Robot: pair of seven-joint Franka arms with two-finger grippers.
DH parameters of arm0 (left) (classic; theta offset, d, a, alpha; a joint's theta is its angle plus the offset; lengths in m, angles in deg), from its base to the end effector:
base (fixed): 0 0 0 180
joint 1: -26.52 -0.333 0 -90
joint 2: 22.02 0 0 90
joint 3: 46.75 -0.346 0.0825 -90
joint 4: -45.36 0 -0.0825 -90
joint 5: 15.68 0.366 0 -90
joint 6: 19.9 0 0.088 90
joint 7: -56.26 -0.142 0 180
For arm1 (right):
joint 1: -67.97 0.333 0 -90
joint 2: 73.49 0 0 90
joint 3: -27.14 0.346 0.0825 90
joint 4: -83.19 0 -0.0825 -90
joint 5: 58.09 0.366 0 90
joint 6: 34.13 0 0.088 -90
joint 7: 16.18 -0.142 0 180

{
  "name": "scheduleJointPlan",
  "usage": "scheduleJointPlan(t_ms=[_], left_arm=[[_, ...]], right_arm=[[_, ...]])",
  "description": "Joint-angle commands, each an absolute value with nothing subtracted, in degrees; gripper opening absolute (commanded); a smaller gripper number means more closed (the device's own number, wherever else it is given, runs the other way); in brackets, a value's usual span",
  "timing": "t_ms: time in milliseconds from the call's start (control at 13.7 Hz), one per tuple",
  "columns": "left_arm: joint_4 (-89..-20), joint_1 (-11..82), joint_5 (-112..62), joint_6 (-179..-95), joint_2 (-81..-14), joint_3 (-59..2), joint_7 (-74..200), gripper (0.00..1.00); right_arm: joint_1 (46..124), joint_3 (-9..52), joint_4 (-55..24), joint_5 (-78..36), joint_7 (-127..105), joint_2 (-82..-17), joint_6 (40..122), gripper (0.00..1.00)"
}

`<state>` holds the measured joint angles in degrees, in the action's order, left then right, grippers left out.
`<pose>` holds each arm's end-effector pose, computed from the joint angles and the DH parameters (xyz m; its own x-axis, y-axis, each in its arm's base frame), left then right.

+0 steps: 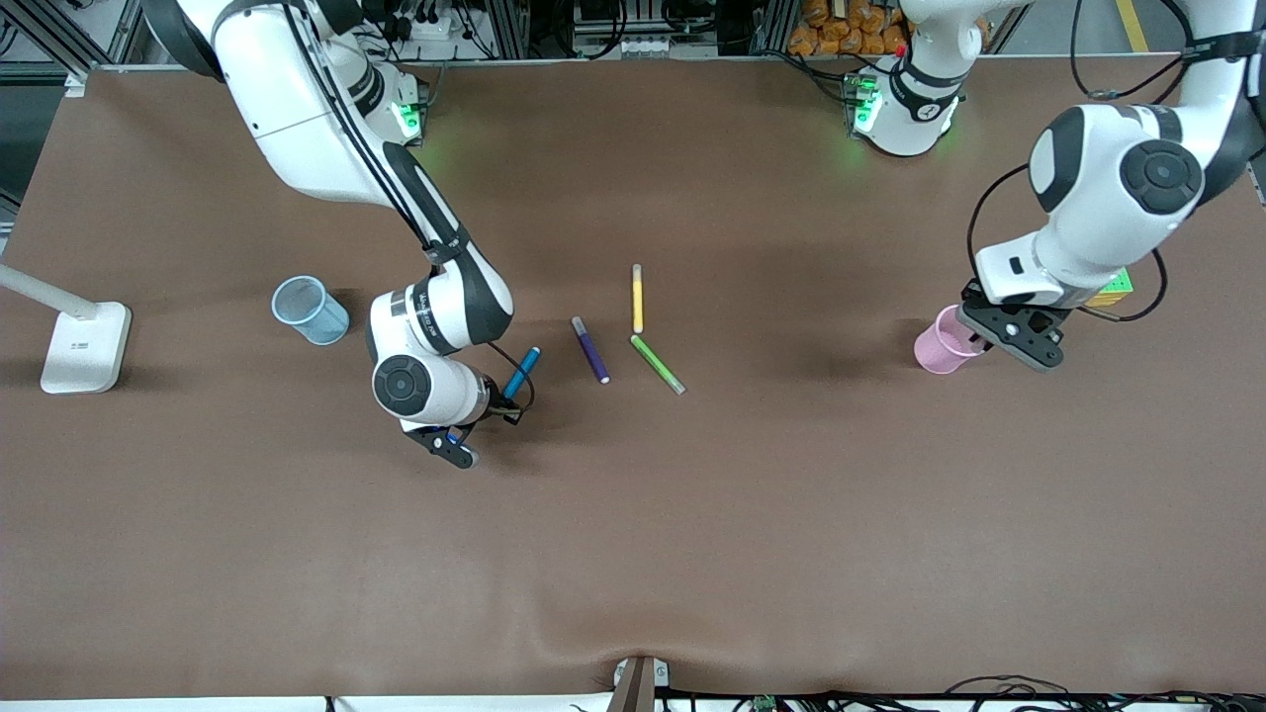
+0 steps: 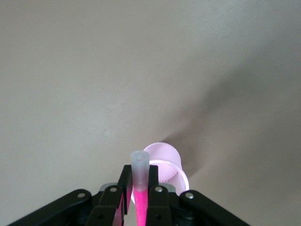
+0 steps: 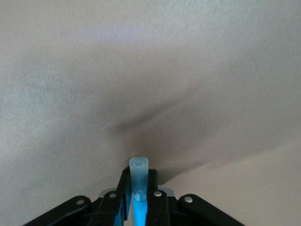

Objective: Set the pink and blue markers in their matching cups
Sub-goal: 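Carry the pink marker over the pink cup while the right gripper grasps the blue marker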

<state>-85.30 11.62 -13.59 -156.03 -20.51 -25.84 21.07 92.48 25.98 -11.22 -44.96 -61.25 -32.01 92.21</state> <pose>0.5112 -0.0530 0.3828 0.7309 -0.6783 0.0757 -0.6713 -0.7345 -0.0994 0.6084 0.2795 0.1786 0.8409 -0.4917 -0.2261 -0.5004 -0.8655 0.0213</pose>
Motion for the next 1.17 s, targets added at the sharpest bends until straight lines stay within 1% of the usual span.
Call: scheduleJointPlan(t_ms=[0, 146, 365, 511, 730, 948, 1021, 1094], left_arm=[[-90.25, 11.49, -15.77, -162.45, -17.44, -25.48, 15.50, 0.00], [-90.34, 11.67, -16.90, -163.95, -18.06, -25.13, 13.02, 0.00], [-90.34, 11.58, -19.00, -164.13, -18.32, -24.95, 9.43, 0.00], [-90.34, 11.67, -23.66, -164.22, -20.07, -24.87, 5.83, 0.00], [-90.43, 11.58, -27.28, -164.92, -21.22, -24.95, 1.16, 0.00], [-90.95, 11.14, -27.37, -164.92, -21.93, -24.96, 0.27, 0.00], [-91.13, 10.97, -27.37, -164.92, -22.19, -24.96, 0.27, 0.00], [-91.13, 10.96, -27.37, -164.92, -22.71, -24.96, -0.25, 0.00]], right_arm=[[91.70, 25.82, -10.25, -47.01, -59.17, -34.01, 89.63, 0.00], [90.65, 24.85, -9.80, -47.28, -54.00, -37.34, 84.73, 0.00], [87.75, 24.85, -10.50, -47.10, -42.76, -44.46, 80.41, 0.00], [84.33, 25.02, -11.64, -46.58, -31.26, -48.59, 79.69, 0.00], [80.64, 25.03, -12.00, -45.87, -18.34, -51.68, 77.76, 0.00], [75.36, 25.20, -17.42, -44.56, -0.50, -56.68, 77.40, 0.00], [73.52, 25.03, -20.23, -40.46, 5.64, -58.61, 77.66, 0.00], [70.46, 25.03, -22.78, -36.25, 15.28, -59.24, 77.67, 0.00]])
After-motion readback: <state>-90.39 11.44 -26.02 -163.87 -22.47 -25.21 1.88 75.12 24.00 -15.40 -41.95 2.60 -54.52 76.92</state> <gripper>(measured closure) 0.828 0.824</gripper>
